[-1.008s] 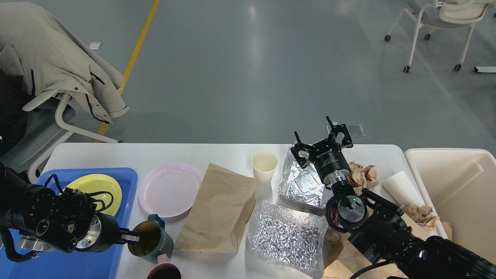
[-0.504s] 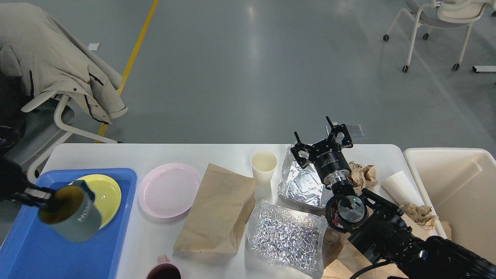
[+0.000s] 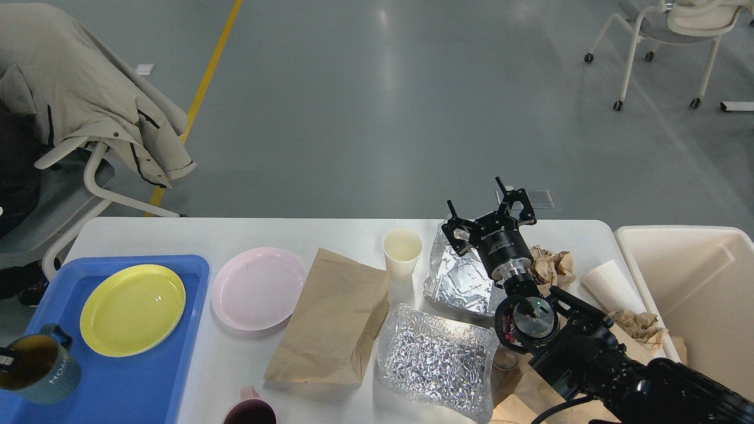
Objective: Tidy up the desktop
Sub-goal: 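Move the green mug onto the blue tray and release it, then reach the left gripper to the dark pink mug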
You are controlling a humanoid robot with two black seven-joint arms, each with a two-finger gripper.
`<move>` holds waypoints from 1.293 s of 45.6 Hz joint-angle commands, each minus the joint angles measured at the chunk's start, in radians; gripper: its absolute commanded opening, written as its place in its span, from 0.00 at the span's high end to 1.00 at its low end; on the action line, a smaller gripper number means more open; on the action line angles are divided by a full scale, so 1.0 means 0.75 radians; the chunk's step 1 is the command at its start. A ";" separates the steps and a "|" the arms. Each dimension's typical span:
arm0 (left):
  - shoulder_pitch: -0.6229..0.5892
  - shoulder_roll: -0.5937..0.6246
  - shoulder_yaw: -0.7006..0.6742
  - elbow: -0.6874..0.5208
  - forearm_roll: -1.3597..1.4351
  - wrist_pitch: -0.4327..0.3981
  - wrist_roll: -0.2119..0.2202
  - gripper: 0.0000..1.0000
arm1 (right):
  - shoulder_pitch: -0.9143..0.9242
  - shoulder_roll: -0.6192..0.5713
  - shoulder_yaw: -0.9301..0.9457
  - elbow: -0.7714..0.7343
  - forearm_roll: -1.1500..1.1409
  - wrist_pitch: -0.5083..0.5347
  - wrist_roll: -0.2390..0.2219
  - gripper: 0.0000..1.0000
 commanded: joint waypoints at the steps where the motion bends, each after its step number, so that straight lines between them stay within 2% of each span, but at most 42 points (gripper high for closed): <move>1: 0.082 -0.051 -0.009 0.013 -0.062 0.052 0.003 1.00 | 0.000 0.000 -0.001 0.001 0.000 -0.002 0.000 0.00; 10: 0.098 -0.057 0.051 0.013 -0.055 0.052 -0.022 1.00 | 0.000 0.000 0.001 0.001 0.000 0.000 0.000 0.00; 14: 0.098 -0.055 0.067 0.013 -0.051 0.048 -0.058 1.00 | 0.000 0.000 0.001 0.001 0.000 0.000 0.000 0.00; 17: 0.094 -0.047 0.090 0.011 -0.049 0.048 -0.075 0.93 | 0.000 0.000 -0.001 0.001 -0.002 0.000 0.000 0.00; 21: 0.084 -0.034 0.110 0.005 -0.045 0.044 -0.097 0.74 | 0.000 0.000 -0.001 0.001 0.000 0.000 0.000 0.00; 24: 0.078 -0.026 0.112 0.005 -0.045 0.042 -0.128 0.67 | 0.000 0.000 0.001 0.001 -0.002 0.000 0.000 0.00; 26: 0.066 -0.010 0.116 0.003 -0.045 0.034 -0.148 0.51 | 0.000 0.000 -0.001 0.001 0.000 0.000 0.000 0.00; 28: 0.045 0.008 0.128 -0.001 -0.043 0.032 -0.167 0.27 | 0.000 0.000 -0.001 0.001 -0.002 0.000 0.000 0.00; 29: 0.031 0.015 0.133 -0.003 -0.043 0.030 -0.175 0.18 | 0.000 0.000 -0.001 0.001 0.000 0.000 0.000 0.00; 33: -0.038 0.041 0.145 -0.007 -0.035 -0.015 -0.220 0.10 | 0.000 0.000 -0.001 0.001 -0.002 0.000 0.000 0.00; 35: -0.102 0.064 0.143 -0.007 -0.031 -0.066 -0.244 0.06 | 0.000 0.000 -0.001 0.001 0.000 0.000 0.000 0.00; 39: -0.298 0.119 0.135 -0.007 -0.019 -0.225 -0.291 0.05 | 0.000 0.000 0.001 -0.001 -0.002 0.000 0.000 0.00; 43: -0.553 0.160 0.129 -0.009 0.010 -0.456 -0.343 0.05 | 0.000 0.000 -0.001 0.001 -0.002 -0.002 0.000 0.00; 46: -0.811 0.164 0.098 -0.009 0.018 -0.661 -0.381 0.05 | 0.000 0.000 -0.001 0.001 -0.002 -0.002 0.000 0.00; 48: -0.995 0.144 0.049 -0.011 0.010 -0.820 -0.384 0.04 | 0.000 0.000 -0.001 -0.001 0.000 0.000 0.000 0.00; 50: -1.148 0.123 -0.037 -0.042 0.000 -0.978 -0.365 0.04 | 0.000 0.000 -0.001 0.001 -0.002 0.000 0.000 0.00; 52: -1.223 0.109 -0.145 -0.134 -0.025 -1.090 -0.327 0.04 | 0.000 0.000 -0.001 -0.001 0.000 0.000 0.000 0.00; 54: -1.223 0.123 -0.229 -0.299 -0.057 -1.099 -0.223 0.05 | 0.000 0.000 -0.001 0.001 -0.002 0.000 0.000 0.00; 56: -1.213 0.156 -0.248 -0.487 -0.066 -1.014 -0.061 0.05 | 0.000 0.000 -0.001 -0.001 -0.002 -0.002 0.000 0.00; 58: -1.160 0.207 -0.221 -0.639 -0.076 -0.848 0.106 0.05 | 0.000 0.000 -0.001 -0.001 -0.002 0.000 0.000 0.00; 59: -1.109 0.221 -0.213 -0.692 -0.080 -0.754 0.166 0.05 | 0.000 0.000 -0.001 -0.001 -0.002 0.000 0.000 0.00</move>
